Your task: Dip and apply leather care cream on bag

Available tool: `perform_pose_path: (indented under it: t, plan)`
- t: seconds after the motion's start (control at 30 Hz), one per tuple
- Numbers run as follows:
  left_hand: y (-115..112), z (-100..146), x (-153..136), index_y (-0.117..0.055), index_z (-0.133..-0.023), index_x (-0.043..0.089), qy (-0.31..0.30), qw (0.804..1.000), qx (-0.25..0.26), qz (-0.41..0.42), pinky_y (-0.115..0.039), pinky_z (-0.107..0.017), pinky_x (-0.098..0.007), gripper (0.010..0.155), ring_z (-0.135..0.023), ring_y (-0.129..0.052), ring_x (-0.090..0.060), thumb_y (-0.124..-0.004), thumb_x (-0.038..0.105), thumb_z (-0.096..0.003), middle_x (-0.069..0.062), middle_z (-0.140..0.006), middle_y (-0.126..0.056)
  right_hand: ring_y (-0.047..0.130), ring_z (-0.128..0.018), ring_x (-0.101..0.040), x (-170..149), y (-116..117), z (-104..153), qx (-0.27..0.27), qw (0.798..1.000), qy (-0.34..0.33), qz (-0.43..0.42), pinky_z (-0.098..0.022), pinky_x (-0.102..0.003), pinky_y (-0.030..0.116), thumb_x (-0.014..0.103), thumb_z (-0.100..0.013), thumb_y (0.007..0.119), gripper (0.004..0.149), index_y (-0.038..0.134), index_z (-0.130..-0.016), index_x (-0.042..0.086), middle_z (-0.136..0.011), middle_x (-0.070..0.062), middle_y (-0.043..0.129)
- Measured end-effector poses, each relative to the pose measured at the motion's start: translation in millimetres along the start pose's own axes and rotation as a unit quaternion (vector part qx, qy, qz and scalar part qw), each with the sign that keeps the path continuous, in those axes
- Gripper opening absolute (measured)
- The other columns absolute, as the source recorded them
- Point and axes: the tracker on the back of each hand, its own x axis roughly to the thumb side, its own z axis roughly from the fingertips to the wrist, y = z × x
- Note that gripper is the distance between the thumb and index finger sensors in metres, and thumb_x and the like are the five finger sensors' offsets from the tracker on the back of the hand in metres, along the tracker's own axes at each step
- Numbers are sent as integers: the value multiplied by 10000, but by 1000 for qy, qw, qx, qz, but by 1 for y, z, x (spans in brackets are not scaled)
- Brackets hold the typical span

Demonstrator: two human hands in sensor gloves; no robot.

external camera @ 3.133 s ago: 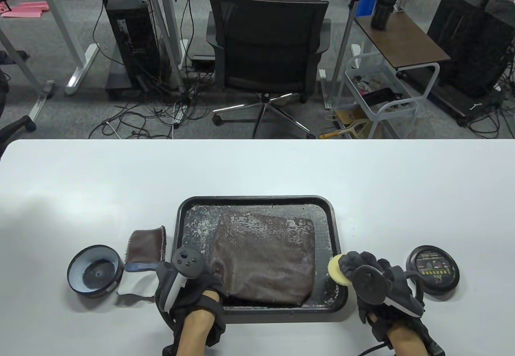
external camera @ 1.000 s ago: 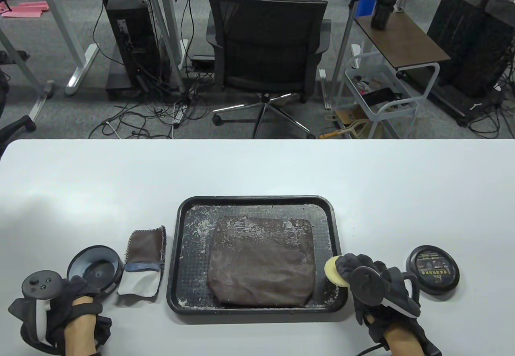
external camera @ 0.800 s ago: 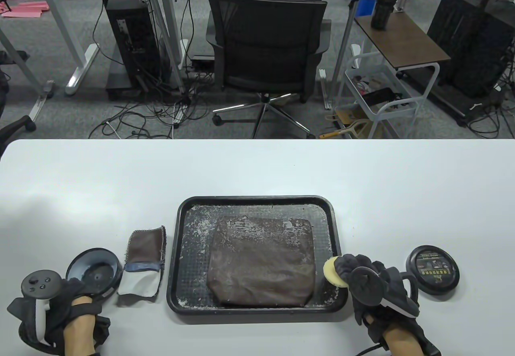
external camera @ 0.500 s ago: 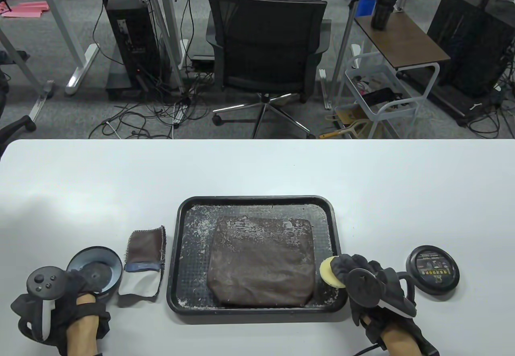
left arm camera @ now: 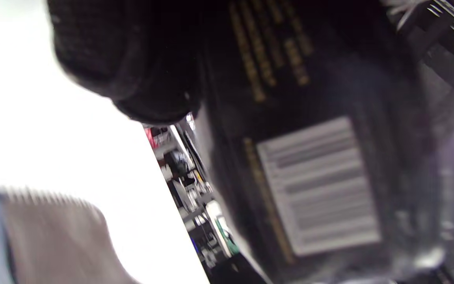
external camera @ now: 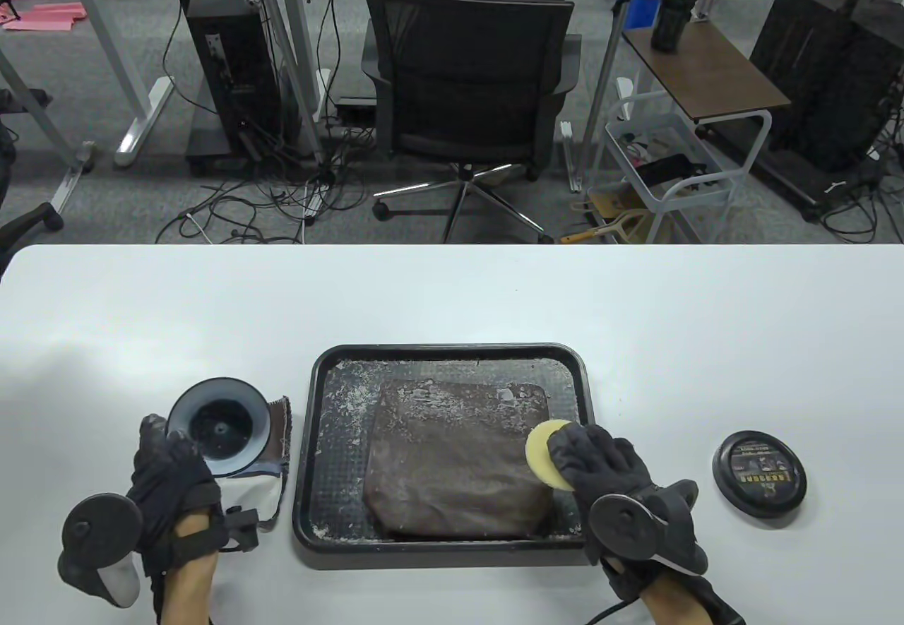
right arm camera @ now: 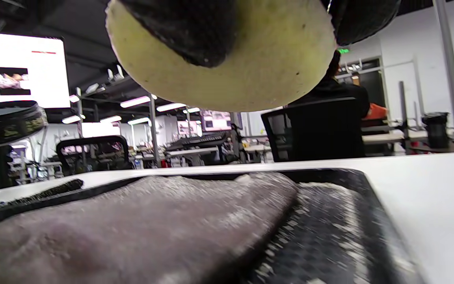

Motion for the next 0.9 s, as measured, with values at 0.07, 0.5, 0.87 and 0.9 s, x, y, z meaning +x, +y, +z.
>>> perform_pose_path:
  t: [0.07, 0.5, 0.87, 0.9]
  plan:
    - [-17, 6, 5, -547, -1052, -14, 4, 998, -26, 53, -880, -263, -353, 698, -454, -974, -374, -680, 467, -564, -309, -830, -643, 785, -897, -437, 16, 3, -4, -25, 1000, -19, 1, -607, -615, 666, 156, -402, 836, 556, 771, -951, 213, -1011, -134, 816]
    - [-111, 42, 46, -574, -1068, 25, -41, 981, -181, 52, -821, -241, -332, 697, -435, -909, -377, -691, 500, -571, -291, -861, -609, 782, -891, -427, 92, 22, -34, -85, 993, -82, -19, -616, -570, 665, 168, -410, 834, 558, 756, -961, 206, -1010, -144, 808]
    - [-135, 66, 64, -610, -1058, 21, -90, 966, -243, 23, -819, -225, -335, 683, -416, -910, -379, -690, 492, -570, -296, -855, -622, 786, -876, -412, 130, 39, -48, -75, 991, -107, 11, -606, -539, 679, 169, -405, 844, 556, 765, -954, 189, -993, -158, 817]
    - [-136, 66, 63, -612, -1057, 18, -88, 966, -241, 23, -821, -223, -332, 686, -412, -913, -376, -691, 494, -569, -294, -854, -626, 787, -873, -411, 131, 40, -48, -70, 991, -109, 17, -604, -534, 682, 172, -405, 845, 555, 765, -954, 187, -992, -159, 815]
